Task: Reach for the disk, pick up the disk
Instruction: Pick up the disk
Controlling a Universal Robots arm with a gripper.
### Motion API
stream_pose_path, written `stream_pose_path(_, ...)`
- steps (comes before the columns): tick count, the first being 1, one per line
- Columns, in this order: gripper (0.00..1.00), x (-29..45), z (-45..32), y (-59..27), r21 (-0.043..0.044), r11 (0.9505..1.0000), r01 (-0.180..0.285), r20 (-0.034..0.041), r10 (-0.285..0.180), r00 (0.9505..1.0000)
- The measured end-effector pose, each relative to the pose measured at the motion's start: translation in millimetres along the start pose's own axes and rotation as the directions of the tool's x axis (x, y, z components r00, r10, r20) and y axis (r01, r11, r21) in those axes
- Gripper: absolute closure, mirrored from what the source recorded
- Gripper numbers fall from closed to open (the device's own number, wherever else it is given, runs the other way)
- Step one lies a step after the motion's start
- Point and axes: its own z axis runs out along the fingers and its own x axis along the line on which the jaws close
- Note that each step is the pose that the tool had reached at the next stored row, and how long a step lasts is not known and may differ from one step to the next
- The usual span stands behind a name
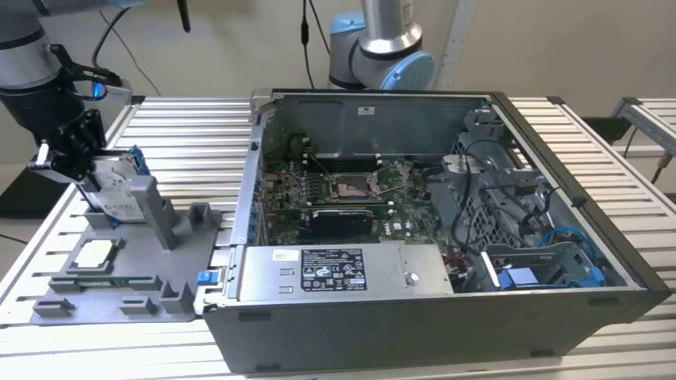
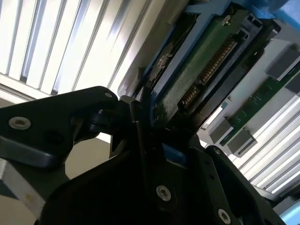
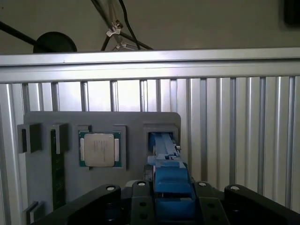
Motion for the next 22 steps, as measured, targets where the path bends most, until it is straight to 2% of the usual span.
stream_pose_path(8,1.00,0.0,0.0,0.0,0.0002,1.0000,0.000,0.0000,0.000,1.0000)
stream_pose_path(10,1.00,0.0,-2.1,0.1,0.0005,1.0000,0.001,0.0003,-0.001,1.0000)
stream_pose_path(22,1.00,-0.3,-32.6,4.2,-0.0008,0.9980,0.063,-0.0003,-0.063,0.9980)
